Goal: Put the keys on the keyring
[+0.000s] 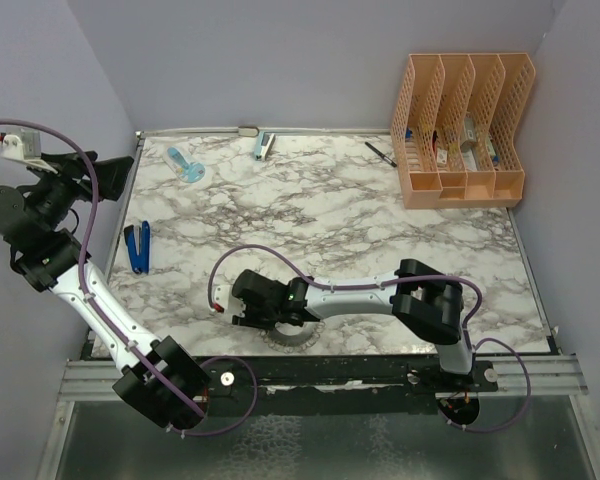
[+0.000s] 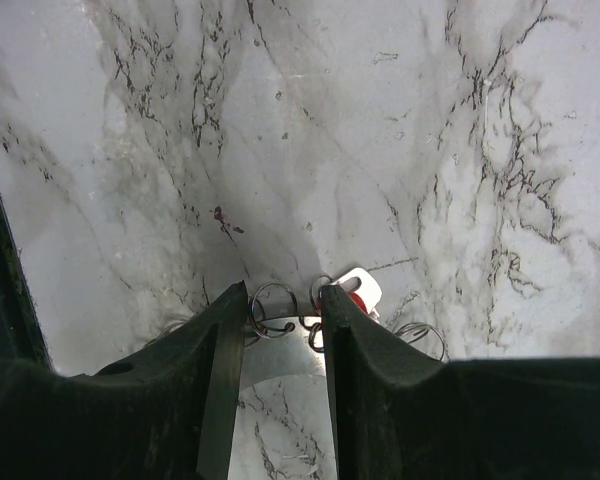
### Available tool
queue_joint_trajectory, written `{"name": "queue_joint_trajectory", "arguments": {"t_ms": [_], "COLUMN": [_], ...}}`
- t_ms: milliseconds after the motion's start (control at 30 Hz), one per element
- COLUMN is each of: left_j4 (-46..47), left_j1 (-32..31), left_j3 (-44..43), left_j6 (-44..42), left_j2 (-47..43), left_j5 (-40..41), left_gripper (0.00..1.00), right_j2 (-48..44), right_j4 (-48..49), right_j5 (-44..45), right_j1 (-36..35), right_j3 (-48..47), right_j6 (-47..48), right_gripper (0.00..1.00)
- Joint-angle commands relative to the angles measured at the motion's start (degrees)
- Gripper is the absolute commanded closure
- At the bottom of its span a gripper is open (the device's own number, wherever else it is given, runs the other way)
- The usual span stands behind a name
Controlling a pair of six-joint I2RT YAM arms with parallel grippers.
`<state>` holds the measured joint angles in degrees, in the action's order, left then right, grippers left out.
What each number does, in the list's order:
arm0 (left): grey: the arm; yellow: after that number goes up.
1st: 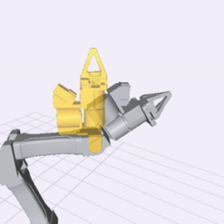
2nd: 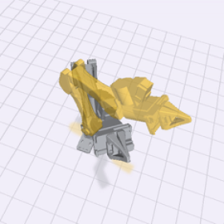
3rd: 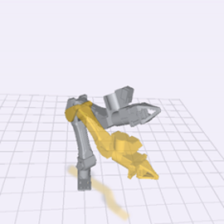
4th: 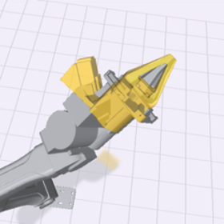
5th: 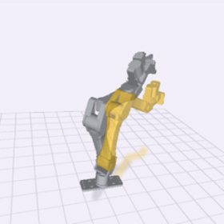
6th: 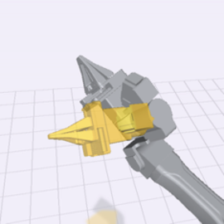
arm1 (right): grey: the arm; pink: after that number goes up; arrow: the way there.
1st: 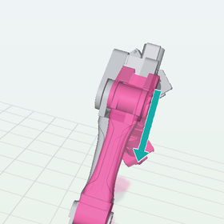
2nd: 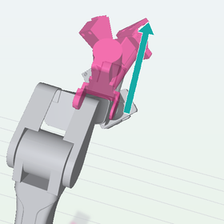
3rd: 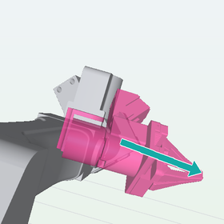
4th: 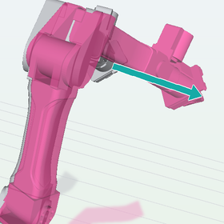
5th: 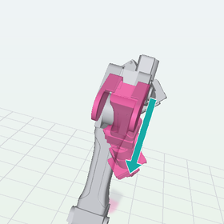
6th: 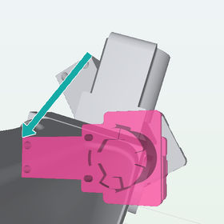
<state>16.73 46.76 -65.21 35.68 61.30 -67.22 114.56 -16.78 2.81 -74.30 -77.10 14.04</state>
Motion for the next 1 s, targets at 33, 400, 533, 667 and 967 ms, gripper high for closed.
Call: {"name": "queue_joint_trajectory", "arguments": {"t_ms": [33,400,533,667,967], "left_j4": [3.7,8.1,8.2,9.0,29.0], "left_j1": [0.2,0.3,0.3,0.3,-0.9], "left_j3": [0.9,2.0,2.2,2.2,6.9], "left_j6": [2.6,4.9,5.1,5.4,17.0], "left_j2": [-0.7,-0.7,-0.6,-0.6,-1.0], "left_j5": [-0.7,-3.1,-3.6,-4.1,-7.9], "left_gripper": [0.01,0.01,0.01,0.01,0.01], "right_j2": [1.2,1.7,2.1,1.5,-8.8], "right_j4": [0.1,2.7,3.7,4.6,7.8], "right_j5": [2.4,5.4,7.6,9.4,9.1], "right_j1": [-0.4,-0.5,-0.4,-0.4,0.0], "right_j3": [0.3,2.0,2.2,2.5,6.2], "right_j6": [-1.4,-0.9,-1.8,-2.6,-5.5], "right_gripper": [0.64,0.66,0.89,0.99,0.99]}}
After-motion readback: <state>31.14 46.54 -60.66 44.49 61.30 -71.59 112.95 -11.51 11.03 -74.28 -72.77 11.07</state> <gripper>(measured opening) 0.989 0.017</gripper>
